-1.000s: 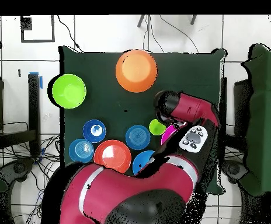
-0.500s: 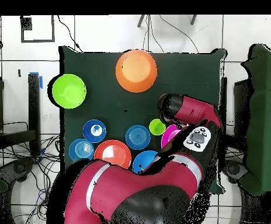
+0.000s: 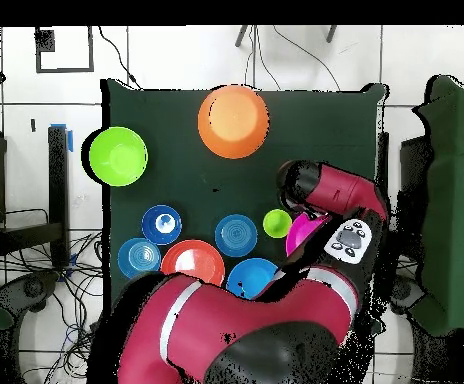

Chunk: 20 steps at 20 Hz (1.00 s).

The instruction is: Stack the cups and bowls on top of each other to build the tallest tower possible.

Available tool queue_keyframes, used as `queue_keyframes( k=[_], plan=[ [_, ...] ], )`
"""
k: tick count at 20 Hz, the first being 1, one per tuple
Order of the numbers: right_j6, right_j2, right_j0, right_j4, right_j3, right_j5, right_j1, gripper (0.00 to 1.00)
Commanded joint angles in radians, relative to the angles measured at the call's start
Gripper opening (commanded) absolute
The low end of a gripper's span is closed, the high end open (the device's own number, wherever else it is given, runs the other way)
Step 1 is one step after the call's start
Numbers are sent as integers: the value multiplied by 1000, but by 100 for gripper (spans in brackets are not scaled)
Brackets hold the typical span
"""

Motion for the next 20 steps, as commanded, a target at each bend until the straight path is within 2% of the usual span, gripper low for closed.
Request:
queue_keyframes(
  k=[1, 6, 13, 20],
  plan=[
    [-91, 173, -1, -45, 20, -4, -24, 0],
    [-87, 173, 9, -49, 47, 10, -51, 0],
    [-155, 154, 55, -77, 60, 195, -161, 0],
    [-238, 210, 55, -106, 114, 208, -249, 0]
  ],
)
